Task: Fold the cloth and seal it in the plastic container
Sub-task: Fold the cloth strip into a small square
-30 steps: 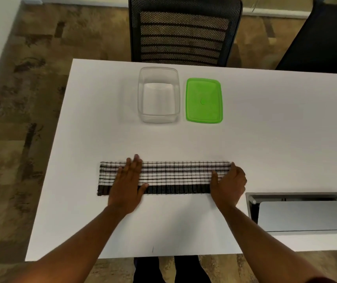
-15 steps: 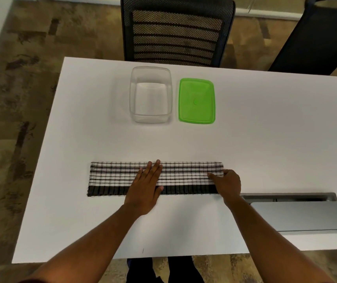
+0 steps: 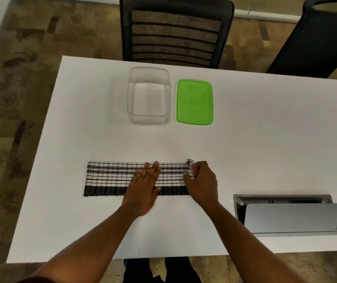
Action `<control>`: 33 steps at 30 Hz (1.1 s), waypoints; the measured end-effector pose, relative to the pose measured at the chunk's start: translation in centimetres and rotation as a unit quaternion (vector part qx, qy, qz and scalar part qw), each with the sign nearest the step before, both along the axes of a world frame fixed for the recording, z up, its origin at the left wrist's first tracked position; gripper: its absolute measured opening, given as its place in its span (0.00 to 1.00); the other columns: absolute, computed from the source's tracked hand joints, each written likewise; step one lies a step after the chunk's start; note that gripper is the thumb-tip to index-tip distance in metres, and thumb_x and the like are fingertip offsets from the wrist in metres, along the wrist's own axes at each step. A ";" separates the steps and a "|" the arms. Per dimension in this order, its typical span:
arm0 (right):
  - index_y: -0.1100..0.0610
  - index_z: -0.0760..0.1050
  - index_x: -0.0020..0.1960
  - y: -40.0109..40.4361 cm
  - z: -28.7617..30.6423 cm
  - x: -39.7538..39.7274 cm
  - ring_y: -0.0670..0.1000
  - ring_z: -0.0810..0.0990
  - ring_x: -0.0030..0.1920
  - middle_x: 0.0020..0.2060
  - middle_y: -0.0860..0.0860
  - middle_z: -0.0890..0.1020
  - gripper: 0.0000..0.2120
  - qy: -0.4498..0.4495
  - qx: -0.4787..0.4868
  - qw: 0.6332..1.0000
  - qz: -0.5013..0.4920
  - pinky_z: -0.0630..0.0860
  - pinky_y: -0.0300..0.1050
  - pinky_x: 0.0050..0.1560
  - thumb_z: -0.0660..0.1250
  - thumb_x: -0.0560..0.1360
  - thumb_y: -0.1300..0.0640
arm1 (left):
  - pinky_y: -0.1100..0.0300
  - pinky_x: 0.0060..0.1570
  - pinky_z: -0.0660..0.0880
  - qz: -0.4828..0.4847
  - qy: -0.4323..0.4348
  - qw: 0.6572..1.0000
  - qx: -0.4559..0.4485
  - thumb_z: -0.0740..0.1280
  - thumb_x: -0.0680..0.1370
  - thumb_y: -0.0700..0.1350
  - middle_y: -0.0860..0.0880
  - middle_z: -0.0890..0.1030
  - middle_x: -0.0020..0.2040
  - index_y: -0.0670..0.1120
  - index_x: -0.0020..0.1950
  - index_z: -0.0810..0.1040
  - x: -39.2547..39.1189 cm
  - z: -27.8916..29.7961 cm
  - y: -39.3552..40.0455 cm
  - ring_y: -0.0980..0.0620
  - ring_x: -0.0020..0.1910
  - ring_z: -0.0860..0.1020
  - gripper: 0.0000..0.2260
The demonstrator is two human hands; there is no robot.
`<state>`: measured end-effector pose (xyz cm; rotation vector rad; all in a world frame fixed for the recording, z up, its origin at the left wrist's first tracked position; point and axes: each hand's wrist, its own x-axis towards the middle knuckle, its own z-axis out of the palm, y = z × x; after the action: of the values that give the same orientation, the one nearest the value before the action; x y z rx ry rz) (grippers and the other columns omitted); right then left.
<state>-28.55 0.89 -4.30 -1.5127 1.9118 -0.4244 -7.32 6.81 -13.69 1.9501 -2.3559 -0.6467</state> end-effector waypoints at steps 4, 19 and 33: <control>0.52 0.74 0.56 1.1 -0.8 4.4 0.48 0.80 0.46 0.45 0.43 0.79 0.13 -0.025 0.015 0.999 0.042 0.77 0.45 0.49 0.72 0.73 0.55 | 0.49 0.81 0.41 0.001 0.028 0.999 0.017 0.50 0.85 0.56 0.55 0.38 0.83 0.51 0.83 0.41 0.2 -0.1 0.0 0.52 0.82 0.36 0.30; 0.51 0.73 0.65 2.3 -3.6 8.9 0.52 0.83 0.57 0.59 0.47 0.81 0.25 0.071 0.052 0.992 0.087 0.80 0.49 0.53 0.72 0.73 0.42 | 0.51 0.81 0.44 0.008 0.016 1.000 -0.005 0.50 0.84 0.60 0.52 0.39 0.84 0.49 0.83 0.40 4.0 -0.4 0.9 0.51 0.82 0.39 0.33; 0.51 0.75 0.63 1.9 -4.0 10.3 0.49 0.82 0.54 0.56 0.47 0.82 0.16 0.035 0.040 0.996 0.067 0.78 0.46 0.52 0.69 0.77 0.48 | 0.46 0.81 0.46 0.005 0.037 0.999 0.012 0.51 0.84 0.57 0.52 0.38 0.83 0.48 0.83 0.41 4.1 -0.2 0.9 0.50 0.82 0.38 0.32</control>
<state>-18.20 2.79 -8.30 -1.6088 1.8442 -0.2357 -3.24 7.73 -13.92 1.9097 -2.3056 -0.7356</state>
